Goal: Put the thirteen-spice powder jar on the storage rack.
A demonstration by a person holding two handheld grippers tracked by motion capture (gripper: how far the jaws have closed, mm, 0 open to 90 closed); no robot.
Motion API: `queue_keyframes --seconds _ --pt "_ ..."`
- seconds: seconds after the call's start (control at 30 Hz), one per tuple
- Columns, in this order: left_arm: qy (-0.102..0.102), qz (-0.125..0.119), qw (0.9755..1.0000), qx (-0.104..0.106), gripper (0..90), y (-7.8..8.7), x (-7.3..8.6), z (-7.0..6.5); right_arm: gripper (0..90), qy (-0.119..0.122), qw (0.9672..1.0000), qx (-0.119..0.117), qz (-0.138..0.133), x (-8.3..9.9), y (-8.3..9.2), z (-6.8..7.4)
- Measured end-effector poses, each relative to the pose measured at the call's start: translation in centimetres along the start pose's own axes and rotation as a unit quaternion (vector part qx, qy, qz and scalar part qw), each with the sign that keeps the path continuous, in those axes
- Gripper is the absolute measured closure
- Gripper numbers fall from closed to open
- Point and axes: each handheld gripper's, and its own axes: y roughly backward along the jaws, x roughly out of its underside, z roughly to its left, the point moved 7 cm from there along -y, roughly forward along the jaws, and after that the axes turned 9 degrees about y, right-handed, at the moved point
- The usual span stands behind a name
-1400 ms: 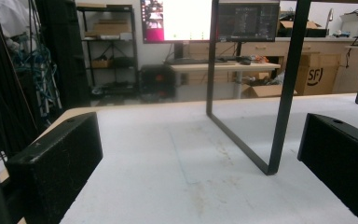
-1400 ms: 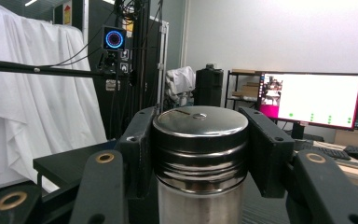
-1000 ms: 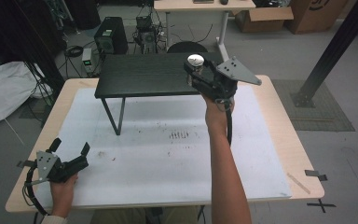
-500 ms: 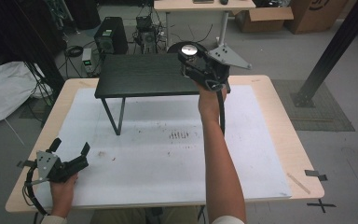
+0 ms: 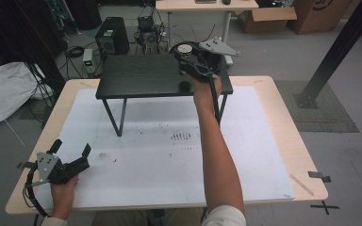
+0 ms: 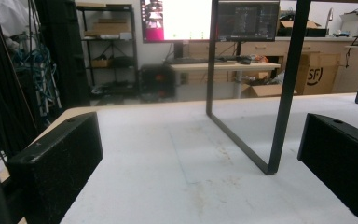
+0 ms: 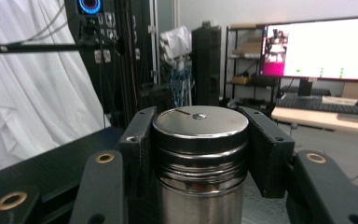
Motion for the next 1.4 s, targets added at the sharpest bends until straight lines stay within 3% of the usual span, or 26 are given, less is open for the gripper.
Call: queue_keyframes --seconds 0.43,0.67,1.07,1.13,1.4 --pt "0.001 -0.001 1.0000 0.000 0.4 0.0 0.0 0.0 49.2 -0.008 0.9987 -0.012 0.049 1.1 -2.0 0.5" --pt "0.002 -0.001 1.0000 0.000 0.4 0.0 0.0 0.0 49.2 0.010 0.9963 -0.023 0.082 1.7 -2.6 0.9" --pt "0.002 -0.001 1.0000 0.000 0.4 0.0 0.0 0.0 48.8 -0.010 0.9958 -0.032 0.085 1.8 -2.7 0.7" --pt "0.002 -0.001 1.0000 0.000 0.4 0.0 0.0 0.0 46.4 -0.003 0.9963 -0.028 0.081 1.7 -2.6 0.8" --pt "0.002 -0.002 1.0000 0.000 0.4 0.0 0.0 0.0 37.3 -0.010 0.9978 -0.017 0.064 1.4 -2.1 0.6"
